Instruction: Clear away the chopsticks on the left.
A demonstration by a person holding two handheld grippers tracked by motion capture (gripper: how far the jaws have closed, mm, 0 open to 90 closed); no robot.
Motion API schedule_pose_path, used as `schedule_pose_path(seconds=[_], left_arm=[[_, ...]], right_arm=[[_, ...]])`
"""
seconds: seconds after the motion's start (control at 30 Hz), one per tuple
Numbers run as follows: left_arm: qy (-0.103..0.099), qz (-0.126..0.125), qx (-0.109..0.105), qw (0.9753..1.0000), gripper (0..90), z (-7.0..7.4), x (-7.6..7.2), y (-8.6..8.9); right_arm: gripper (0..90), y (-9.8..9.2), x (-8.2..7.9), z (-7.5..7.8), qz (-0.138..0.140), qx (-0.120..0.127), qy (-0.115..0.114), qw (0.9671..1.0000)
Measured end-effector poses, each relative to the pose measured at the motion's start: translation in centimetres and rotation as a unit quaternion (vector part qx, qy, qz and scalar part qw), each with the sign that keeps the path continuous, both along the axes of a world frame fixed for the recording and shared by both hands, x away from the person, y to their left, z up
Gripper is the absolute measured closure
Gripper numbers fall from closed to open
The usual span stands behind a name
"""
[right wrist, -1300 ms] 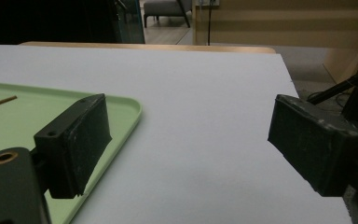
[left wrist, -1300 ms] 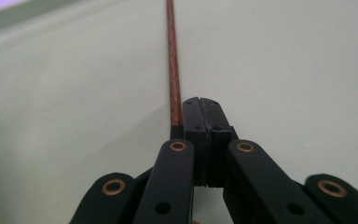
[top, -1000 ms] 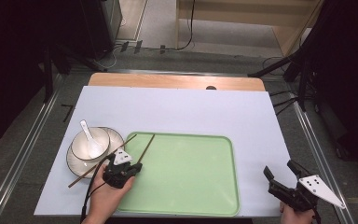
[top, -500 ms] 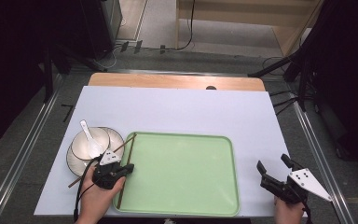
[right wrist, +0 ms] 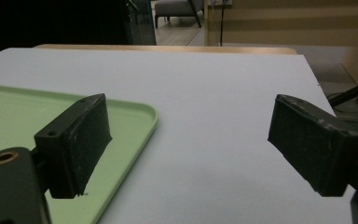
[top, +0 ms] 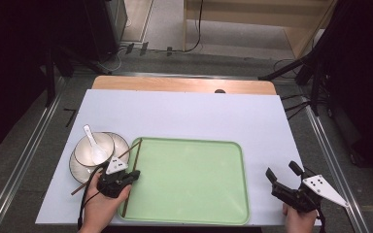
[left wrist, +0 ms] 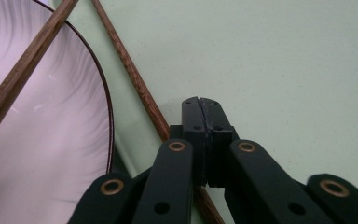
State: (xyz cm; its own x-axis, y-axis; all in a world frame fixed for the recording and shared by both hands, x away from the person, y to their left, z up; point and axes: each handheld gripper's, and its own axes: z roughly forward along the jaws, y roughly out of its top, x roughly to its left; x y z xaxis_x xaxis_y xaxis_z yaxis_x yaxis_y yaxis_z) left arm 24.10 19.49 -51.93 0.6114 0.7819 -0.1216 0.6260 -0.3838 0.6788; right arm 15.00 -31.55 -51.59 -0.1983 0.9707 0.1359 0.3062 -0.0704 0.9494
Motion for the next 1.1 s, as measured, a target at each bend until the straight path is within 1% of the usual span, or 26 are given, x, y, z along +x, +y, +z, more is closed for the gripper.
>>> schedule_pose_path(seconds=[0.07,0.17,0.3,0.37,0.43,0.5,0.53,0.67,0.7,0.77,0.83,0.87,0.93,0.97,1.0,1.03,1.07,1.1], left_arm=[[0.000,-0.003,0.002,1.0000,86.7,0.0,0.0,-0.1],[0.000,-0.009,0.002,1.0000,84.4,0.1,0.2,-0.2],[-0.002,-0.015,0.005,0.9999,81.0,0.1,0.2,-0.2],[-0.003,-0.017,0.003,0.9999,80.5,0.3,0.1,-0.1],[-0.012,-0.023,0.001,0.9997,79.4,0.7,-0.2,0.3],[-0.014,-0.024,-0.001,0.9996,78.2,0.8,-0.3,0.4],[-0.021,-0.025,-0.004,0.9995,77.5,1.2,-0.4,0.8],[-0.030,-0.026,-0.019,0.9990,75.5,1.7,-0.6,1.6],[-0.036,-0.027,-0.023,0.9987,75.0,1.9,-0.7,1.8],[-0.044,-0.025,-0.020,0.9985,74.0,2.3,-1.0,2.2],[-0.051,-0.022,-0.024,0.9982,73.3,2.6,-1.2,2.8],[-0.053,-0.019,-0.024,0.9981,73.0,2.7,-1.3,3.1],[-0.055,-0.013,-0.037,0.9977,73.0,3.1,-1.7,4.2],[-0.055,-0.013,-0.037,0.9977,72.6,3.1,-1.7,4.2],[-0.060,-0.007,-0.037,0.9975,72.2,3.4,-2.1,5.4],[-0.060,-0.007,-0.037,0.9975,71.6,3.4,-2.1,5.4],[-0.064,-0.001,-0.032,0.9974,71.6,3.6,-2.3,6.2],[-0.068,0.004,-0.031,0.9972,71.2,3.7,-2.5,7.0]], right_arm=[[12.9,0.3,-0.2,0.1,0.004,-0.010,-0.002,0.9999],[13.0,0.5,-0.1,-0.1,0.010,-0.022,0.004,0.9997],[13.0,0.4,-0.2,-0.1,0.007,-0.018,0.007,0.9998],[13.0,0.2,-0.6,0.0,0.003,-0.017,0.001,0.9999],[12.9,0.2,-0.7,0.1,0.000,-0.017,0.000,0.9999],[13.0,0.2,-0.8,0.1,0.000,-0.021,-0.001,0.9998],[13.0,0.2,-0.8,0.2,-0.002,-0.021,-0.001,0.9998],[12.9,0.2,-0.8,0.1,0.000,-0.022,-0.001,0.9998],[13.0,0.2,-0.8,0.2,0.000,-0.021,0.000,0.9998],[13.0,0.2,-0.8,0.2,0.001,-0.020,-0.002,0.9998],[13.0,0.2,-0.8,0.2,0.002,-0.021,-0.003,0.9998],[13.0,0.2,-0.8,0.2,0.003,-0.021,-0.003,0.9998],[13.0,0.2,-0.8,0.1,0.003,-0.020,-0.004,0.9998],[13.0,0.2,-0.8,0.2,0.003,-0.020,-0.004,0.9998],[13.0,0.2,-0.8,0.2,0.002,-0.020,-0.004,0.9998],[13.0,0.2,-0.8,0.2,0.002,-0.020,-0.004,0.9998],[13.0,0.3,-0.9,0.2,0.001,-0.020,-0.005,0.9998],[12.9,0.3,-0.9,0.2,0.001,-0.021,-0.006,0.9998]])
